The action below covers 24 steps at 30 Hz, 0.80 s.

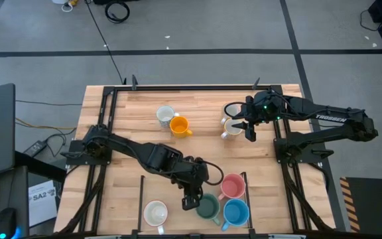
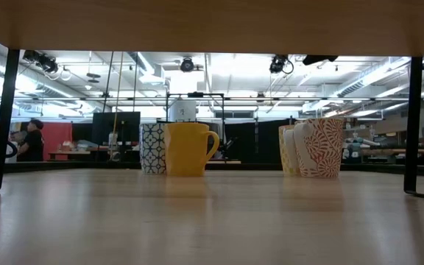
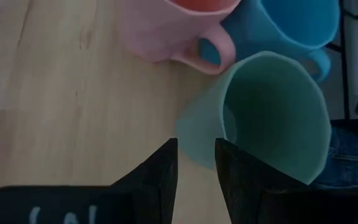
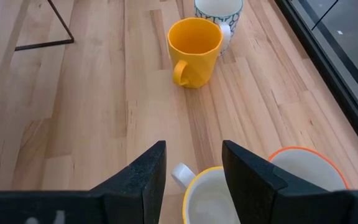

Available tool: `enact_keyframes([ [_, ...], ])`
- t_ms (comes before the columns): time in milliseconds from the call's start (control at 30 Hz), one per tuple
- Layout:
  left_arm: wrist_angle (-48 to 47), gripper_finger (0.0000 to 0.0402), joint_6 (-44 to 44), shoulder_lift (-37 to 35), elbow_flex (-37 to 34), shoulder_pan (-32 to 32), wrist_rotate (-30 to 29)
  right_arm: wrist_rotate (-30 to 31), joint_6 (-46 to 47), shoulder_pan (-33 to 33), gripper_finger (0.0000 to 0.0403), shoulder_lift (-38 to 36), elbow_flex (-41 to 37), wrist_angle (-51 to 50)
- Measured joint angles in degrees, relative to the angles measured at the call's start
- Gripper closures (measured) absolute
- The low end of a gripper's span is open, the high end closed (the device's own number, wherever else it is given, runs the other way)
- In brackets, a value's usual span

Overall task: Place coffee mugs
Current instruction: Put the green mug on the shelf

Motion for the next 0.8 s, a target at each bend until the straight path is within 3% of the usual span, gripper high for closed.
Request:
enact_keyframes([
  [600,1.8,0.0287,-1.5,0.0,0.0,-1.2,0.2,0.0,0.0,0.0,0.0240,0.0,0.0,0.0],
  [800,-3.9,0.0287,1.4,-0.6,0.0,0.8,3.0,0.0,0.0,0.0,0.0240,0.0,0.0,0.0],
])
